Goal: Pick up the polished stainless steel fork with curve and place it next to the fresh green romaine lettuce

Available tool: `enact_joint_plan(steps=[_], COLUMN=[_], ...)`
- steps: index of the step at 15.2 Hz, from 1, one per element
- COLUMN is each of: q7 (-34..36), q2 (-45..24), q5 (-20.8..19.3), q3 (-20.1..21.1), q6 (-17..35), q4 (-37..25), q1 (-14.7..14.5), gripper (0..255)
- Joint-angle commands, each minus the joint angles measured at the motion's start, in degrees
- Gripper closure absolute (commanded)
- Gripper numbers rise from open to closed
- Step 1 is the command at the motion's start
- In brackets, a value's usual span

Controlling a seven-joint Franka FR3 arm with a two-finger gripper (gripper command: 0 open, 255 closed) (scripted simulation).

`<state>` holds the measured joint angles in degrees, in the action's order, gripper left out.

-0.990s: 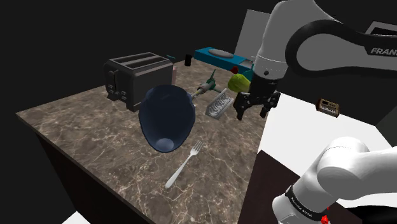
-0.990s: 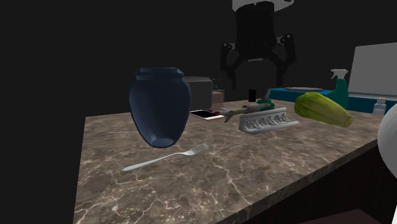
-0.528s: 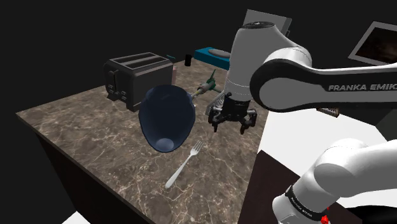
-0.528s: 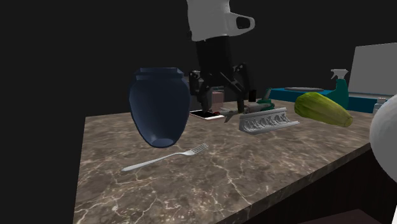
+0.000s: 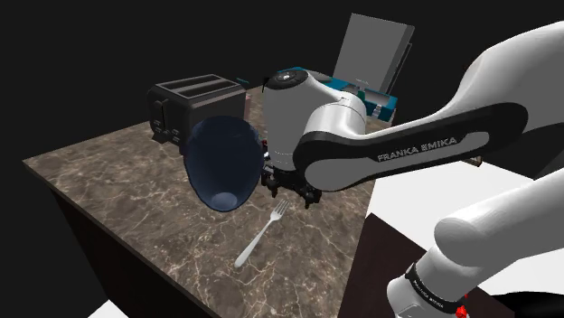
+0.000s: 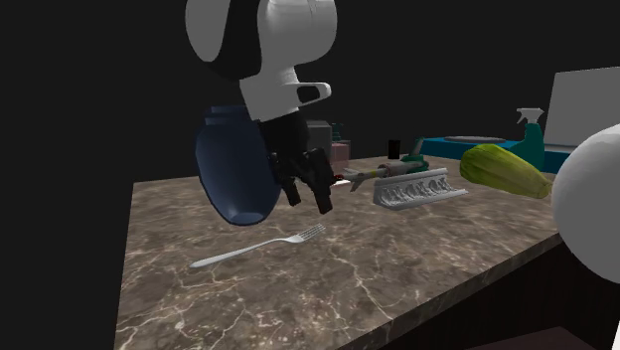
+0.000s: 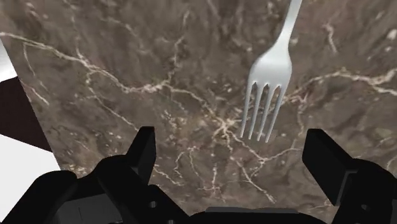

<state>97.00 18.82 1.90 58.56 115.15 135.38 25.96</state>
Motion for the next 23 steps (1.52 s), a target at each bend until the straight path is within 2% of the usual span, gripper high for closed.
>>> enact_joint_plan(steps=[1, 9, 17, 18, 20, 21, 23], q7=[11.9, 18.8, 18.8, 18.8, 18.9, 20.1, 19.1], q2=[-8.6, -15.9, -15.9, -15.9, -16.0, -17.2, -16.3], q5=[-7.7, -16.0, -16.0, -16.0, -16.1, -17.4, -16.4], q3=[8.3, 11.4, 11.3, 11.3, 11.3, 11.7, 11.5], q6=[2.6, 7.6, 7.6, 7.6, 7.5, 7.5, 7.5], q4=[-3.4, -0.4, -0.4, -0.4, -0.4, -0.6, -0.5], q1=[7.5, 10.8, 10.7, 10.7, 10.7, 11.0, 10.9], gripper=[0, 0, 0, 255, 255, 255, 255])
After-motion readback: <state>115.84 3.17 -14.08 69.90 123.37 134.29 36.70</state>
